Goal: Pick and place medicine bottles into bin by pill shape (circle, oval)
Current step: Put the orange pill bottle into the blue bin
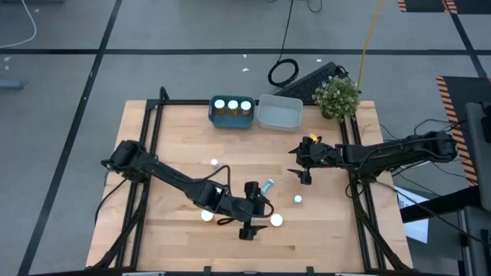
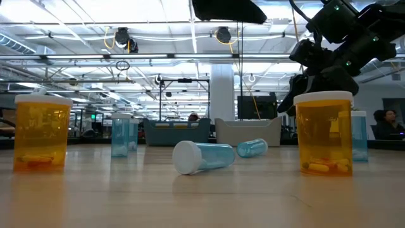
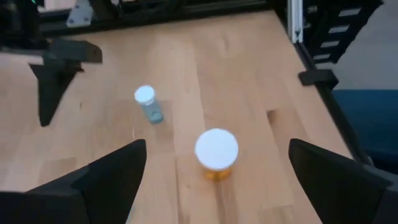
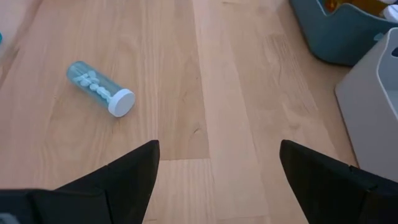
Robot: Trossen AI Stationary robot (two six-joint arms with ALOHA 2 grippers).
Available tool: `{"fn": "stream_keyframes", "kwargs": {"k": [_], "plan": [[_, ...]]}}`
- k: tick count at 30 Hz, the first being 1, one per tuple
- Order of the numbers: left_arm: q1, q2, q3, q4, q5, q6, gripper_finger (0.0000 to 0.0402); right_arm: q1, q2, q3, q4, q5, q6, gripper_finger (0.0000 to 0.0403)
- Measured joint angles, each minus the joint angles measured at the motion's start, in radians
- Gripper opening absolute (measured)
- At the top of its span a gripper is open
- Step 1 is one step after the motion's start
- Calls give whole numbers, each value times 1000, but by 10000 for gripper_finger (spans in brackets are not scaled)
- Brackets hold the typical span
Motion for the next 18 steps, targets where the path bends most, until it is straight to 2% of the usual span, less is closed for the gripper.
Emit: {"fn": "stream_keyframes", "kwargs": {"k": [3, 7, 18], "plan": [[5, 19, 16, -22, 10, -4, 396, 0, 0, 0, -1, 0, -14, 325], [3, 62, 96, -44, 25, 21, 395, 0, 0, 0, -3, 2, -31, 325], [15, 271, 419, -357, 36, 88, 395, 0, 0, 0, -17, 3, -56, 325]]}}
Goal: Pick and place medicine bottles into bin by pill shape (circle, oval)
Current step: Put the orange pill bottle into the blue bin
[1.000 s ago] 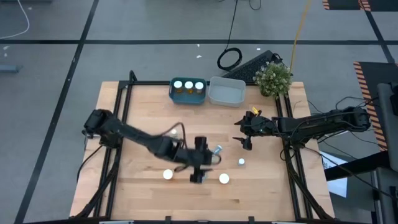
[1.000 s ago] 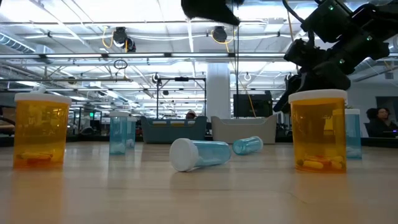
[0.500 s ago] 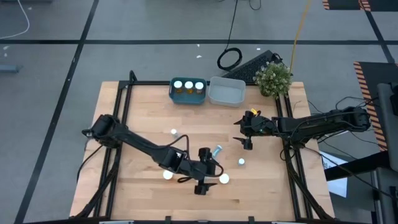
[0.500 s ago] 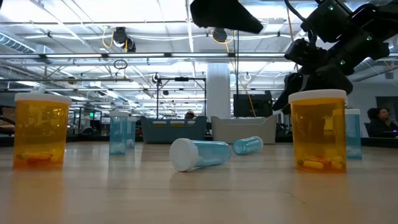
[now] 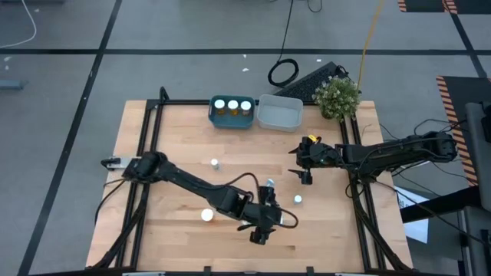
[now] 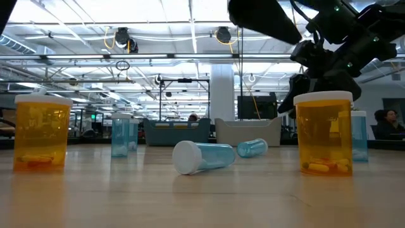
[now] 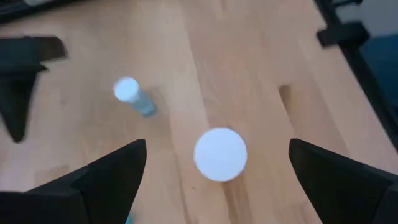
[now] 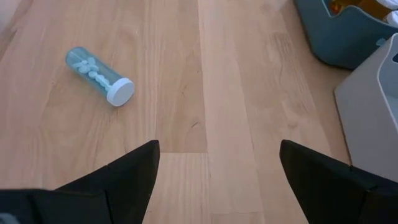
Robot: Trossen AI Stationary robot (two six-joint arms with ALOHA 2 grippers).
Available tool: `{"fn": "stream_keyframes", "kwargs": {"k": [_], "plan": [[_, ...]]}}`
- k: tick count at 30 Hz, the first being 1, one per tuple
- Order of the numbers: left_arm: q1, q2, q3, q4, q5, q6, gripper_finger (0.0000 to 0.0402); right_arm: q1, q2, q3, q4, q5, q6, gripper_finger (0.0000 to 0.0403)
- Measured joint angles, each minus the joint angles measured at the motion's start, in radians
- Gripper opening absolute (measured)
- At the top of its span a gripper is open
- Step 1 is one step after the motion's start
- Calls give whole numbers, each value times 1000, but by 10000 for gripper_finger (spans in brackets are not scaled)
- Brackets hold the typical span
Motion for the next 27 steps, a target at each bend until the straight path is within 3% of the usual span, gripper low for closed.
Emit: {"fn": "stream_keyframes", "kwargs": {"k": [10, 27], "plan": [[2, 117, 59, -37, 22, 0, 395, 0, -22, 0, -61, 0, 0, 325], [23, 135, 28, 5, 45, 0, 394, 0, -121, 0, -107, 0, 8, 325]]}}
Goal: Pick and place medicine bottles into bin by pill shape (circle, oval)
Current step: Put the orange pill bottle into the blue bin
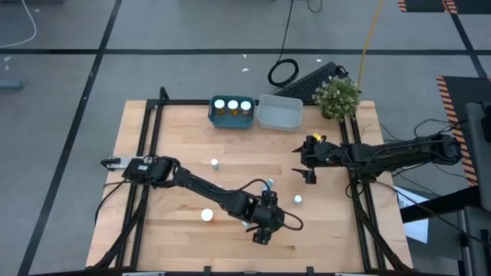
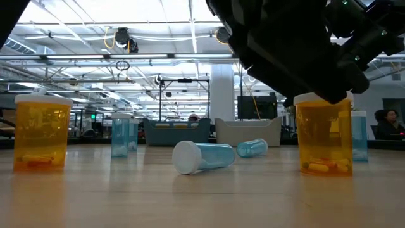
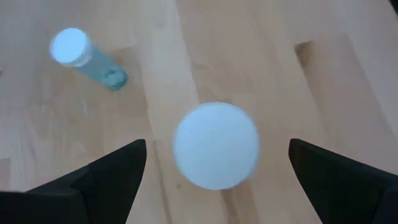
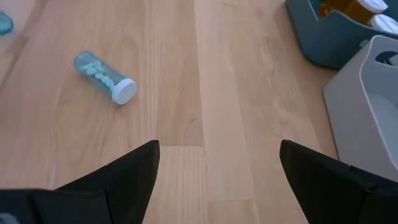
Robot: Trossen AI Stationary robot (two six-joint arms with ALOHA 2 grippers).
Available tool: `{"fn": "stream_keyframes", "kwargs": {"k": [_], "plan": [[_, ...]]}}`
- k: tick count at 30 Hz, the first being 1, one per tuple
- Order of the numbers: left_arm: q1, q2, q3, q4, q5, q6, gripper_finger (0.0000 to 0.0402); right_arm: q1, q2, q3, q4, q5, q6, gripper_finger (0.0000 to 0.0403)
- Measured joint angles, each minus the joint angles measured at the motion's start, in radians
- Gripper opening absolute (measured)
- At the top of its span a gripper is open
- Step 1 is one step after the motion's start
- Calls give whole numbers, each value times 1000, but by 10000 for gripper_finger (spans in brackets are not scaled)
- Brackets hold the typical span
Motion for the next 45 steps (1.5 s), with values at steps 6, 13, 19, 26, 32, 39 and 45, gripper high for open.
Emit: {"fn": "stream_keyframes", "kwargs": {"k": [6, 13, 19, 26, 32, 39, 45], "plan": [[11, 10, -3, 13, 1, 15, 394, 0, -13, 0, -27, 0, 26, 325], [6, 32, -5, 34, -10, 34, 373, 0, -21, 0, -31, 0, 26, 325], [7, 32, -5, 54, -13, 36, 304, 0, -29, 0, -45, 0, 27, 325], [6, 32, -5, 55, -7, 36, 239, 0, -29, 0, -45, 0, 27, 325], [6, 20, -5, 50, -4, 35, 222, 0, -29, 0, -44, 0, 27, 325], [16, -27, -5, 15, -3, 34, 223, 0, -29, 0, -45, 0, 30, 325], [47, -115, -5, -84, -23, 33, 218, 0, -29, 0, -47, 0, 52, 325]]}}
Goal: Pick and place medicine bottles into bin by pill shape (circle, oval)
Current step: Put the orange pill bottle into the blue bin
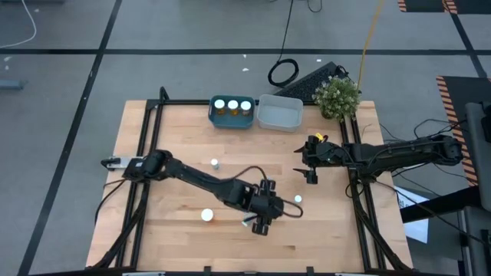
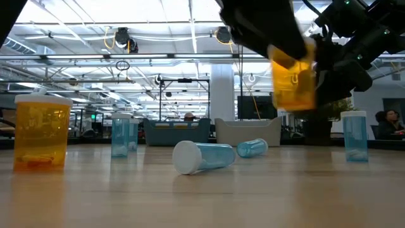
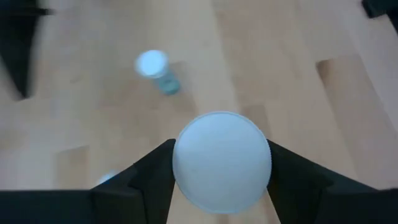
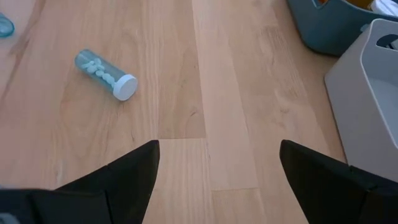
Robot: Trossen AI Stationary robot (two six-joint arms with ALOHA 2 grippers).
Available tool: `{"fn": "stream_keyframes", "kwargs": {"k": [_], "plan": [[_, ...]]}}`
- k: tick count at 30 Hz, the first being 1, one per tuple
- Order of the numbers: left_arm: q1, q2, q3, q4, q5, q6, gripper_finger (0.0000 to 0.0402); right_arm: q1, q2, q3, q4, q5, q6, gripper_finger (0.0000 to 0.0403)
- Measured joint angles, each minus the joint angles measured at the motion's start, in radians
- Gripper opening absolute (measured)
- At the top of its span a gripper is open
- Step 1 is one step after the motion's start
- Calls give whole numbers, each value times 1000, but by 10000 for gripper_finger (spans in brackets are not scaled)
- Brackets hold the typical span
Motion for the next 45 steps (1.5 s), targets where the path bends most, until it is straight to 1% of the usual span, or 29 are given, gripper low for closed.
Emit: {"fn": "stream_keyframes", "kwargs": {"k": [6, 15, 21, 24, 26, 30, 33, 38, 45], "plan": [[53, -94, 1, -95, -59, 59, 224, 0, 0, 0, 3, -1, 17, 325], [179, -227, 1, -183, -68, 179, 225, 0, 0, 0, 20, -3, 55, 325], [317, -286, 1, -254, -87, 235, 225, 0, 0, 0, 22, -5, 106, 325], [401, -302, 1, -278, -85, 249, 225, 0, 0, 0, 23, -34, 122, 325], [457, -308, 1, -280, -69, 256, 225, 0, 0, 0, 24, -56, 135, 325], [568, -308, 1, -286, -32, 247, 225, 0, 0, 0, 26, -56, 151, 325], [640, -310, -31, -246, -2, 232, 225, 0, 0, 0, 27, -57, 158, 325], [722, -308, -143, -146, 27, 211, 225, 0, 0, 0, 27, -57, 159, 325], [762, -307, -320, 24, 28, 184, 225, 0, 0, 0, 29, -56, 152, 325]]}}
